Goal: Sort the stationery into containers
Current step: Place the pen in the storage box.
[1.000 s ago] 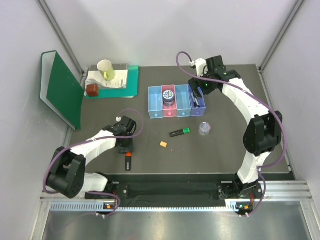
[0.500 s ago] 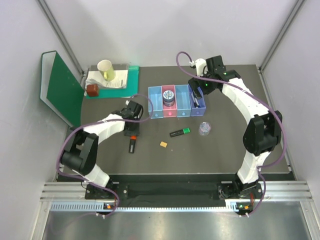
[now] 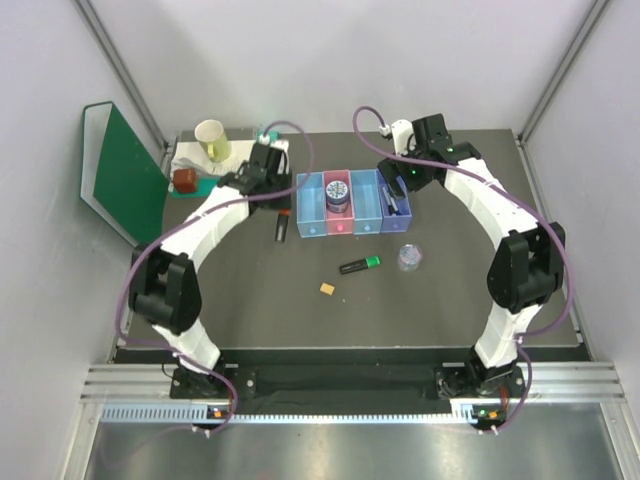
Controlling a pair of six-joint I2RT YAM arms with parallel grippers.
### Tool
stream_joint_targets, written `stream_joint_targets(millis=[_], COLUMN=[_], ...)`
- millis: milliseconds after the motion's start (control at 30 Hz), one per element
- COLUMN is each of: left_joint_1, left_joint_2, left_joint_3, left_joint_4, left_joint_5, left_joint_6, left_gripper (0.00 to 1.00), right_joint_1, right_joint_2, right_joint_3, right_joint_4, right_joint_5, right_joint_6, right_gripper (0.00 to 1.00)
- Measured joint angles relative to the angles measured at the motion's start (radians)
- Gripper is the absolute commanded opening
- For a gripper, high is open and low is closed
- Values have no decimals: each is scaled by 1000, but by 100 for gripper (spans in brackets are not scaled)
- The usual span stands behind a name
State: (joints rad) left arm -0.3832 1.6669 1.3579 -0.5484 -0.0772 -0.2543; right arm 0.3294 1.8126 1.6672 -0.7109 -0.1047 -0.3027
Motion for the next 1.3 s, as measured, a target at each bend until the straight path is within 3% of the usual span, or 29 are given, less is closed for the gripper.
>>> stream_joint_targets(millis=[300, 467, 633, 667, 833, 1000, 1300], left_joint_1=[36, 37, 37, 37, 38, 40, 41], left_joint_2=[276, 425, 501, 507, 521, 521, 521], left_joint_3=[386, 504, 529, 529, 529, 529, 529], left_joint_4=[34, 51, 61, 61, 67, 89, 106], left_joint_5=[143, 170, 175, 175, 174, 175, 178], left_joint_6=[-10, -32, -39, -39, -34, -28, -15], left_gripper=[0, 0, 0, 10, 22, 50, 54], right_joint_1=[-4, -5, -7, -7, -7, -7, -7], right_joint_2=[-9, -13, -13, -13, -18, -27, -40], right_joint_3=[-19, -19, -19, -19, -26, -50, -97], right_joint_4=[12, 16, 16, 16, 14, 20, 12], right_joint_5=[13, 15, 15, 15, 13, 6, 1], right_joint_6=[-1, -1, -1, -1, -11, -26, -58], right_gripper=[85, 86, 86, 86, 87, 87, 88])
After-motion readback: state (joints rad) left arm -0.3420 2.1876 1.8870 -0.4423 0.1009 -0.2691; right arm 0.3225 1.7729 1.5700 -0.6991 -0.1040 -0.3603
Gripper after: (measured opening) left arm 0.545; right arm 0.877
